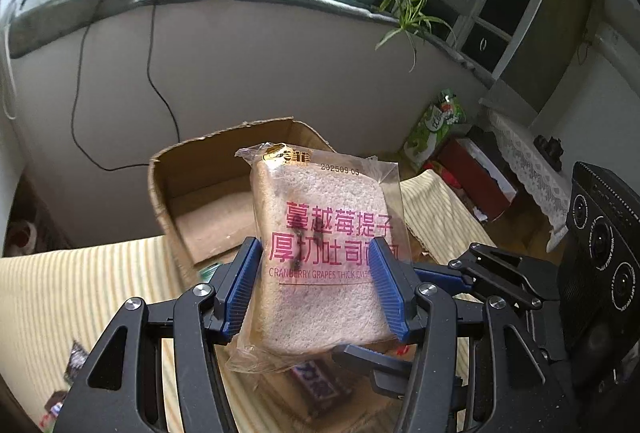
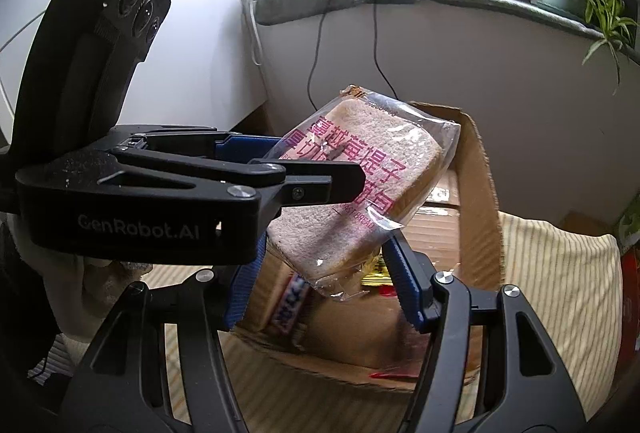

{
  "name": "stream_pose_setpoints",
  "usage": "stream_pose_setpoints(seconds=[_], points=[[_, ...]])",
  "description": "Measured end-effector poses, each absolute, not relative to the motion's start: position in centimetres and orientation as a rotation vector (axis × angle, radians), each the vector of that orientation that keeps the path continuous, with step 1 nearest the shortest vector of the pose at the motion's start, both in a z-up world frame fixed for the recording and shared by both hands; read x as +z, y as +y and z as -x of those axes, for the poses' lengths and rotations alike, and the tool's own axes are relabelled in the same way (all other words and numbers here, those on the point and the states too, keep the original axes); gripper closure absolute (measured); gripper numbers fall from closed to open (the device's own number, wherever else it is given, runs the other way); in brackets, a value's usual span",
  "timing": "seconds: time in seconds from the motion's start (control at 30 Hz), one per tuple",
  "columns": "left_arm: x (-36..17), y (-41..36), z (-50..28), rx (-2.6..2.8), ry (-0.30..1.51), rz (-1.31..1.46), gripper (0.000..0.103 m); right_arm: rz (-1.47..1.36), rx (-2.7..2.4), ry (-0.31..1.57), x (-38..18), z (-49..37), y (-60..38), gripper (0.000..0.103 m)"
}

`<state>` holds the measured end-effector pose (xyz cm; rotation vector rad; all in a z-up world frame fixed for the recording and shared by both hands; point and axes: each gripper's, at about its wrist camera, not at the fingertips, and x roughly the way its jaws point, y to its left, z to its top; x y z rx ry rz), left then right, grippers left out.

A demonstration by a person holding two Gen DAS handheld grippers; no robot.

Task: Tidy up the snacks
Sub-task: 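Carry the bread loaf into the box and open the left tool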

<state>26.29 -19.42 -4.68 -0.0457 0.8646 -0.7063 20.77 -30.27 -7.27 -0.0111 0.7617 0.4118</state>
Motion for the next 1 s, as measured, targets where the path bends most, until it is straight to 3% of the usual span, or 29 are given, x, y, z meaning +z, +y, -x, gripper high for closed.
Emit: stream_pose_setpoints(seconds=[1.0], points=[[-6.1, -20.9, -26.9, -0.677, 0.919, -0.005, 0.051, 0.023, 0.344, 0.826, -9.2, -23.6, -32.8, 0.040]])
